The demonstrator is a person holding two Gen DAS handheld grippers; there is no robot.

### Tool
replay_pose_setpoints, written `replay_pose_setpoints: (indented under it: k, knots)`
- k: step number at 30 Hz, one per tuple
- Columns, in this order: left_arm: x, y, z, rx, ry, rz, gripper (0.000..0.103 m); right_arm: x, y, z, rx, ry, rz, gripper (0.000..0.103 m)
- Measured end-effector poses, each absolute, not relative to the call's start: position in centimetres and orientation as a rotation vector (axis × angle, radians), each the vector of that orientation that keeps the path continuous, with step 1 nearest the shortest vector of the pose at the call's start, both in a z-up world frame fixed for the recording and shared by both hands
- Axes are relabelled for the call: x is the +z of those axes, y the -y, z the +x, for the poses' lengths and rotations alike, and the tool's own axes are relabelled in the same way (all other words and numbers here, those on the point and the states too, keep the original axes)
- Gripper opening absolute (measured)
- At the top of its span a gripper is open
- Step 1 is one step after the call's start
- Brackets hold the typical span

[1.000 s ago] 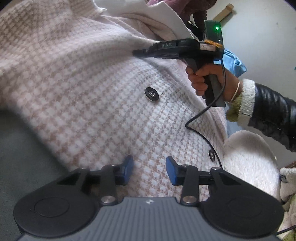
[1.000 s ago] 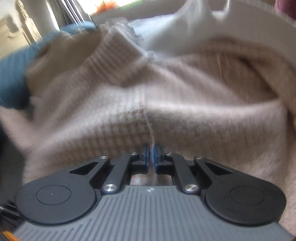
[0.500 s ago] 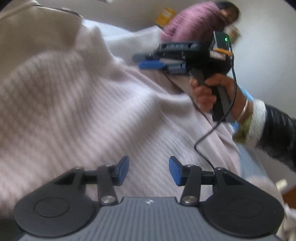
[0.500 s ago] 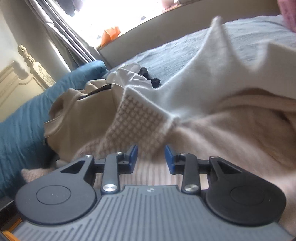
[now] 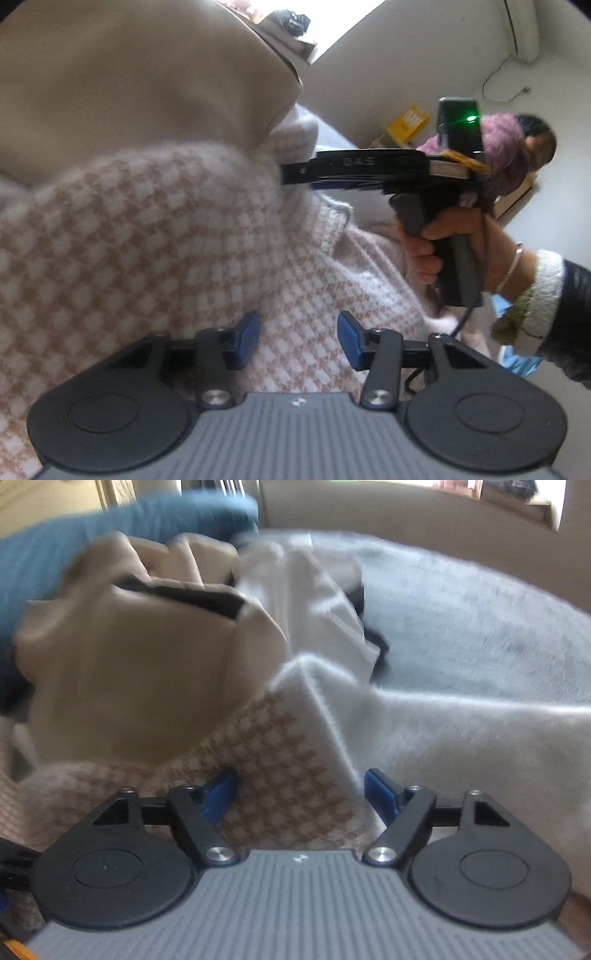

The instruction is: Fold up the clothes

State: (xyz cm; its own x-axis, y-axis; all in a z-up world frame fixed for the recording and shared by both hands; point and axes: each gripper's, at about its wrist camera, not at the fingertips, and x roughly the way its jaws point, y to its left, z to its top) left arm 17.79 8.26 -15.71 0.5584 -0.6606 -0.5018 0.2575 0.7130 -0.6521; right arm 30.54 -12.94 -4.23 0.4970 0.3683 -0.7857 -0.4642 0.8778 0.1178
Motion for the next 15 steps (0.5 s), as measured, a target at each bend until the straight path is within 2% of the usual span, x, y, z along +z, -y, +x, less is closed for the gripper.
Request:
replay_pose_setpoints:
  k: [7, 10, 11, 12, 13, 14, 15]
  knots:
    - [-16.5, -8.2, 17.6, -0.607, -0.752, -0.582, 0.045, -2.0, 13.9, 31.3, 0.515, -0.872, -0.031, 0.06]
    - [-16.8, -8.1, 17.6, -0.613, -0.731, -0.569, 0.045, -1.7, 13.2, 32.0, 0.539, -0.871, -0.069, 0.06]
    - [-16.8, -8.0, 17.5, -0.614, -0.727, -0.565, 0.045, -2.1, 12.7, 32.3, 0.547, -0.888, -0.099, 0.057]
    - [-16.8, -7.9, 17.5, -0.615, -0.724, -0.561, 0.045, -2.4, 12.2, 32.7, 0.555, -0.905, -0.129, 0.05]
    - [-16.7, -8.0, 17.4, -0.613, -0.723, -0.556, 0.045, -3.0, 11.4, 32.8, 0.559, -0.924, -0.173, 0.029]
    - [-16.5, -8.2, 17.1, -0.611, -0.723, -0.551, 0.043, -3.6, 10.6, 32.9, 0.56, -0.945, -0.225, 0.018]
    - [-16.5, -8.1, 17.2, -0.602, -0.723, -0.546, 0.042, -3.6, 9.7, 32.7, 0.56, -0.93, -0.269, 0.015]
